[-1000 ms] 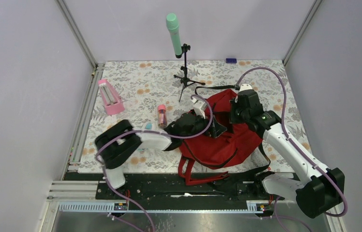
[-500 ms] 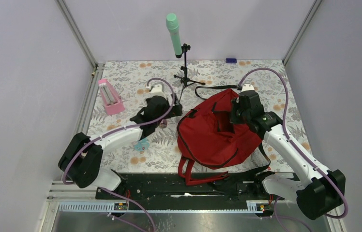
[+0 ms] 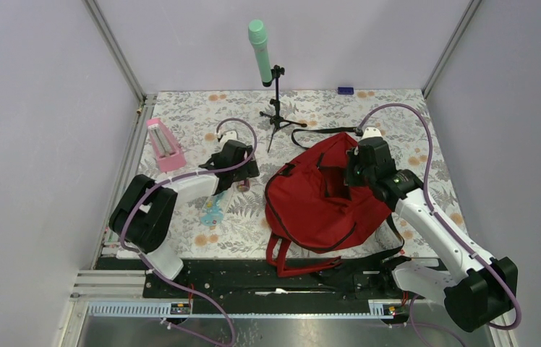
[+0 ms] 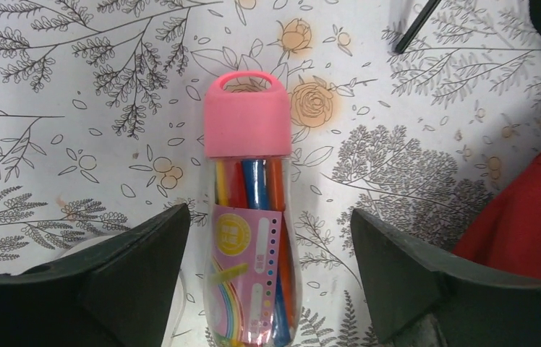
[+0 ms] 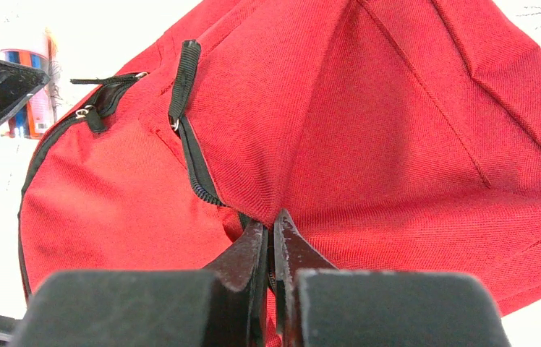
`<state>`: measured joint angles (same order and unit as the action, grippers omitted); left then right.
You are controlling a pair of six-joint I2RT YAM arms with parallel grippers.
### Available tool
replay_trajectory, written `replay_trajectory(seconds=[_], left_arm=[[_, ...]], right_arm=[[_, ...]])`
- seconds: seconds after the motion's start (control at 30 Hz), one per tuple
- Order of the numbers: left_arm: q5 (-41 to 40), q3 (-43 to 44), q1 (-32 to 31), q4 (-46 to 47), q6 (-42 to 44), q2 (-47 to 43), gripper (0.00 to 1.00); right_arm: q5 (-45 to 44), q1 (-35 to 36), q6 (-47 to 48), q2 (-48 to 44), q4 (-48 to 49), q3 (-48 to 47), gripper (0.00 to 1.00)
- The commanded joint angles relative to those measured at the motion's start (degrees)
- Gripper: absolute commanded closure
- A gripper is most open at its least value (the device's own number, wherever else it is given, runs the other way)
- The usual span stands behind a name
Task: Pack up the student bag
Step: Pick up the stationery from the center of the board, then place the stationery in the student bag.
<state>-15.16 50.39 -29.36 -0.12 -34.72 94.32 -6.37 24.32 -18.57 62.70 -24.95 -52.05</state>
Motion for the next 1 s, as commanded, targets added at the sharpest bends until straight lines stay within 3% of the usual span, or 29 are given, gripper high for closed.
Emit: replay_trajectory(seconds=[0.0,0.23,0.43,0.67,0.83,0.97], left_arm=[[1.42,2.23,0.27,2.23,1.56,0.96,0.18],[2.96,2.2,0.27,2.19,1.87,3.22,0.47],[4.54,0.96,0.23,3.22,1.87,0.83,0.81],[16.05,0.29,-2.66,1.54,3.22,-14.76,0.82],[34.79,5.22,-10.0,-6.23,0.53,-15.92,0.81],[42.1,4.46,-18.32,-1.09,-6.97,-14.38,0.8]], right_arm=[[1.13,-0.1,-1.1,-1.83,2.71,-0.17,1.0],[1.12,-0.13,-1.2,-1.76,2.78,-0.15,1.0],[1.23,-0.12,-1.2,-1.37,2.75,-0.47,1.0],[1.14,-0.14,-1.07,-1.52,2.72,-0.67,1.0],[1.67,-0.15,-1.38,-1.13,2.8,-1.14,1.0],[2.3,-0.15,-2.09,-1.0,2.8,-1.21,1.0]])
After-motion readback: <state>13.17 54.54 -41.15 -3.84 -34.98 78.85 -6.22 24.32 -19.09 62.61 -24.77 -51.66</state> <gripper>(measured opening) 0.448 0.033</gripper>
